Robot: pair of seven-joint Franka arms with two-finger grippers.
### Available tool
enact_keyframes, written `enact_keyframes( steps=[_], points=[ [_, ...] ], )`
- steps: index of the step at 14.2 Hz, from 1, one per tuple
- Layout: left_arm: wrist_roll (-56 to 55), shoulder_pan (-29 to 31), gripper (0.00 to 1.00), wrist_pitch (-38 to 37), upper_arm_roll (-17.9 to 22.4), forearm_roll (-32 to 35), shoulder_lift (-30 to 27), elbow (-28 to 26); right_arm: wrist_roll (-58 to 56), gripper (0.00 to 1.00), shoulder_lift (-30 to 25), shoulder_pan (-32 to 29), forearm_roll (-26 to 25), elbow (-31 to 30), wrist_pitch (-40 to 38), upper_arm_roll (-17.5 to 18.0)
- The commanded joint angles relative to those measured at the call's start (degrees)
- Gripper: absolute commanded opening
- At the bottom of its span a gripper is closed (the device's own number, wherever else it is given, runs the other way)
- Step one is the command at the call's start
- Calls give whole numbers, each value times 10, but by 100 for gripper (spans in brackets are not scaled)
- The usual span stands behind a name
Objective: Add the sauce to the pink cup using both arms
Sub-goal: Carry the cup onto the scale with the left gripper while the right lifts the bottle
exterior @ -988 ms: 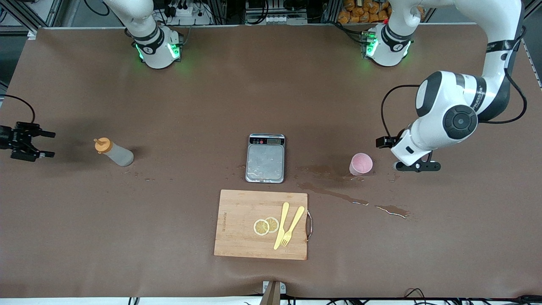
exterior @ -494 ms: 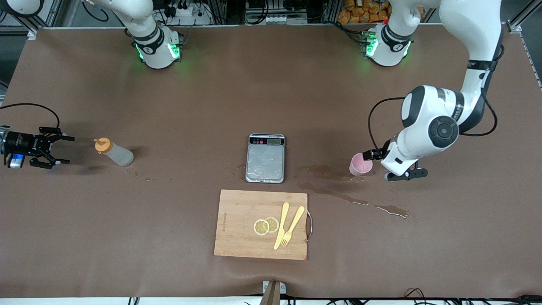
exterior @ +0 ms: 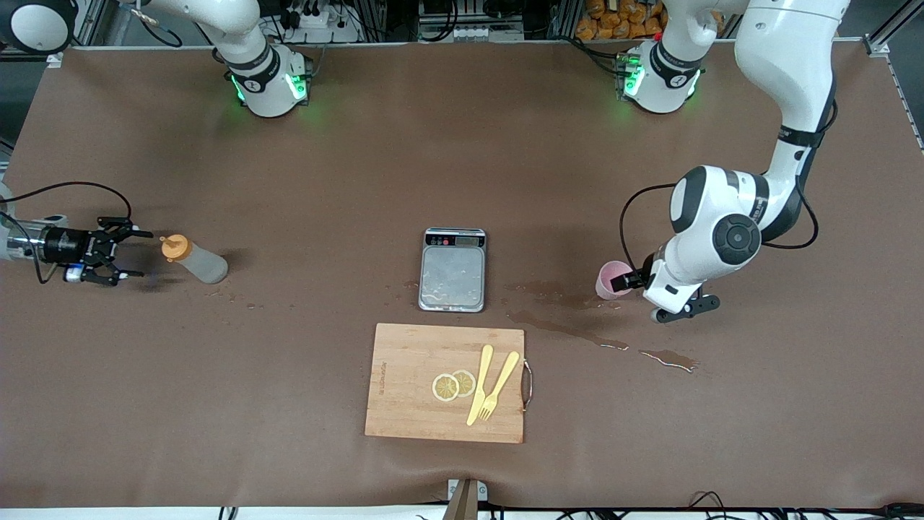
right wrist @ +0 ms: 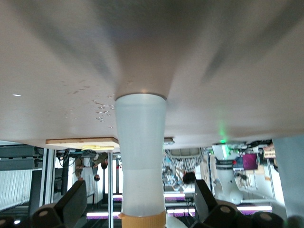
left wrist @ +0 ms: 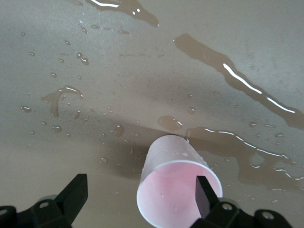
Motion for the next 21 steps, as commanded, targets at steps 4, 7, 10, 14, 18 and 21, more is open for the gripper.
enact_keyframes(
  steps=[4,7,10,14,18,21],
  points=[
    [-4,-7,100,-2,1,-7,24,1,17,100,29,-5,14,13,-17,13],
    [-5,-7,100,-2,1,-8,27,2,15,100,33,2,14,14,-14,13],
    [-15,-22,1,0,2,-5,37,4,11,100,43,24,24,14,-12,13],
    [-14,-22,0,0,2,26,37,4,-16,100,58,44,34,12,20,13],
    [-14,-18,0,-1,2,26,34,4,-17,100,59,59,34,12,21,13],
    [-21,-10,0,-2,4,26,5,5,-18,100,59,66,33,9,18,13]
  ],
)
